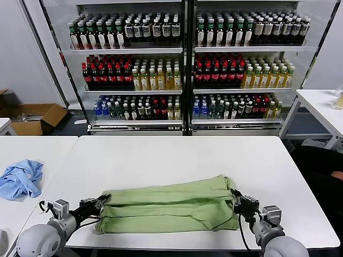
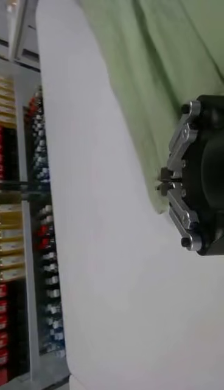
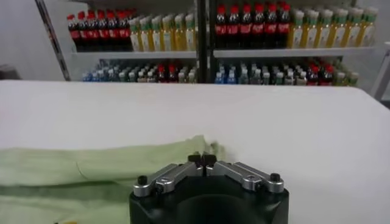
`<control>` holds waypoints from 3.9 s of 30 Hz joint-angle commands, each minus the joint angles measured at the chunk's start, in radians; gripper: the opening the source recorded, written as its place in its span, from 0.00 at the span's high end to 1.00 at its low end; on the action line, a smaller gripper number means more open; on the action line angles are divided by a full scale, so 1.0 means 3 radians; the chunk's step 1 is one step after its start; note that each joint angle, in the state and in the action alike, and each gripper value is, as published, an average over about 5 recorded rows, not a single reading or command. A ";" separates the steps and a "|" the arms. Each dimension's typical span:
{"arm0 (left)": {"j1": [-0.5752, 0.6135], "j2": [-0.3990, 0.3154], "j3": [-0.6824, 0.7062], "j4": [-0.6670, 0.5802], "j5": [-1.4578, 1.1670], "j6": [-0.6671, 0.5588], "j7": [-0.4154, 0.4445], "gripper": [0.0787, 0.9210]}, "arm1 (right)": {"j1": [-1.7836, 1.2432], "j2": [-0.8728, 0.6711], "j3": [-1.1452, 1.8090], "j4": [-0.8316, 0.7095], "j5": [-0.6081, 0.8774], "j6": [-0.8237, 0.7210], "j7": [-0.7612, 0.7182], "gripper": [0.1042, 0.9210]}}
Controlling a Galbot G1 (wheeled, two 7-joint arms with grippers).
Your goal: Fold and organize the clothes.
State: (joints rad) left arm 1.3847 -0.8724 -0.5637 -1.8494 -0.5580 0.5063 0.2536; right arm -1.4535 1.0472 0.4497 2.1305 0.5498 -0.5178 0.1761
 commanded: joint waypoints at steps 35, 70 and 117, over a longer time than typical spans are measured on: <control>0.0257 -0.0820 0.0591 -0.0655 -0.0669 0.0031 -0.2786 0.12 | -0.0099 0.0087 0.0053 0.0144 -0.0317 0.0032 0.0031 0.12; 0.0286 -0.0506 -0.0330 -0.0773 0.0643 0.0169 -0.2335 0.98 | -0.0046 -0.0002 0.0066 0.0192 -0.0371 0.0026 0.0010 0.12; -0.0422 -0.1448 0.1093 -0.0776 -0.0789 0.0069 -0.2053 0.98 | -0.0125 0.0050 0.0193 0.0163 -0.0424 0.0047 0.0014 0.12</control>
State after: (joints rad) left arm 1.3020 -1.2683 -0.3075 -2.1338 -0.7947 0.5367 -0.3697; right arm -1.4889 1.0608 0.5066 2.1781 0.4235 -0.5041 0.1802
